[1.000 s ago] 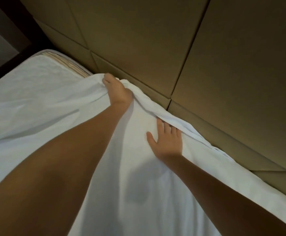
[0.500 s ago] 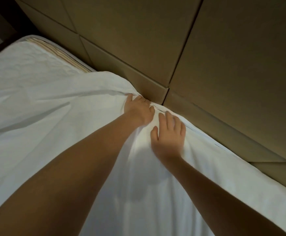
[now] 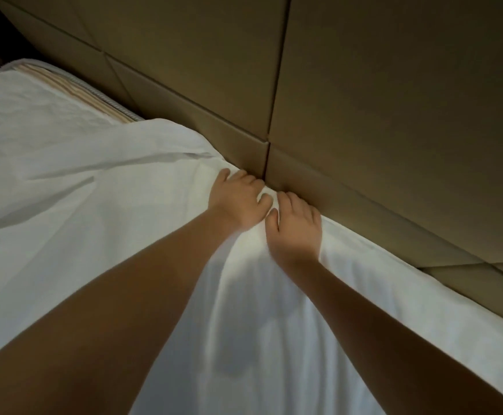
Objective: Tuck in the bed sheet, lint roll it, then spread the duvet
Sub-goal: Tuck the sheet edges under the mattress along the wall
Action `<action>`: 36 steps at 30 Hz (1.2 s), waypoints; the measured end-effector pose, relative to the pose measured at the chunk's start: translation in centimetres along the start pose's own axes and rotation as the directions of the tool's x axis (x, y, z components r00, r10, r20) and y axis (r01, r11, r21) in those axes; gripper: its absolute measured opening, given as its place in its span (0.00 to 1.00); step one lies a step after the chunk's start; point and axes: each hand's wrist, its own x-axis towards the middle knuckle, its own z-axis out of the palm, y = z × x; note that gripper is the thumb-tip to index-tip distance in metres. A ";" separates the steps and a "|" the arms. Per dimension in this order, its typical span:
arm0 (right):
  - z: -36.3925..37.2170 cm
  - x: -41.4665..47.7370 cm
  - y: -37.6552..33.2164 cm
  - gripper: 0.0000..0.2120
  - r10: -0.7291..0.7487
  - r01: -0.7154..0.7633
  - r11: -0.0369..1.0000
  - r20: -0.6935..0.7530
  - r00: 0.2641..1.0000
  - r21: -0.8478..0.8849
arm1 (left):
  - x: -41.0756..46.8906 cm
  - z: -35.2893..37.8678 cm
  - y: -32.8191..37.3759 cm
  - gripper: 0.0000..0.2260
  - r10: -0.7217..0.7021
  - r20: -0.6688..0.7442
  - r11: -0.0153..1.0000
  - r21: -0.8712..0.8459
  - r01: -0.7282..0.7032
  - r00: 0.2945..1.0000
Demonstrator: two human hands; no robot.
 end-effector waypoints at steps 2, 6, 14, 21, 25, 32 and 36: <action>-0.8 -1.3 1.6 0.19 0.040 -0.047 0.994 -0.069 0.997 -0.104 | 1.6 -0.4 1.4 0.25 -0.069 0.122 0.995 0.074 0.060 0.990; -1.6 -3.2 4.4 0.22 0.127 -0.123 0.977 0.015 0.992 -0.173 | 2.9 -0.3 2.8 0.25 -0.171 0.153 0.980 0.127 0.152 0.973; -3.2 -1.0 5.7 0.29 0.137 -0.151 0.988 0.305 0.942 0.024 | -3.0 3.3 6.1 0.20 0.250 -0.273 0.962 -0.036 -0.270 0.929; -4.2 -5.5 8.4 0.18 0.340 -0.319 0.931 0.105 0.934 -0.176 | -0.8 1.4 9.6 0.19 0.027 0.062 0.999 0.030 -0.029 0.998; -5.0 -2.9 9.9 0.34 0.298 -0.191 0.944 0.444 0.845 -0.270 | -0.1 1.3 9.6 0.17 -0.002 0.125 0.999 -0.037 0.007 0.992; -6.2 -2.2 1.4 0.25 0.109 -0.053 0.981 0.296 0.949 -0.189 | -2.9 -3.3 6.5 0.10 -0.145 0.269 0.205 -0.933 0.295 0.952; -5.5 0.8 -6.5 0.25 -0.194 0.227 0.974 0.590 0.784 0.019 | -4.7 -6.9 -3.0 0.12 -0.537 0.100 0.349 -0.877 0.329 0.837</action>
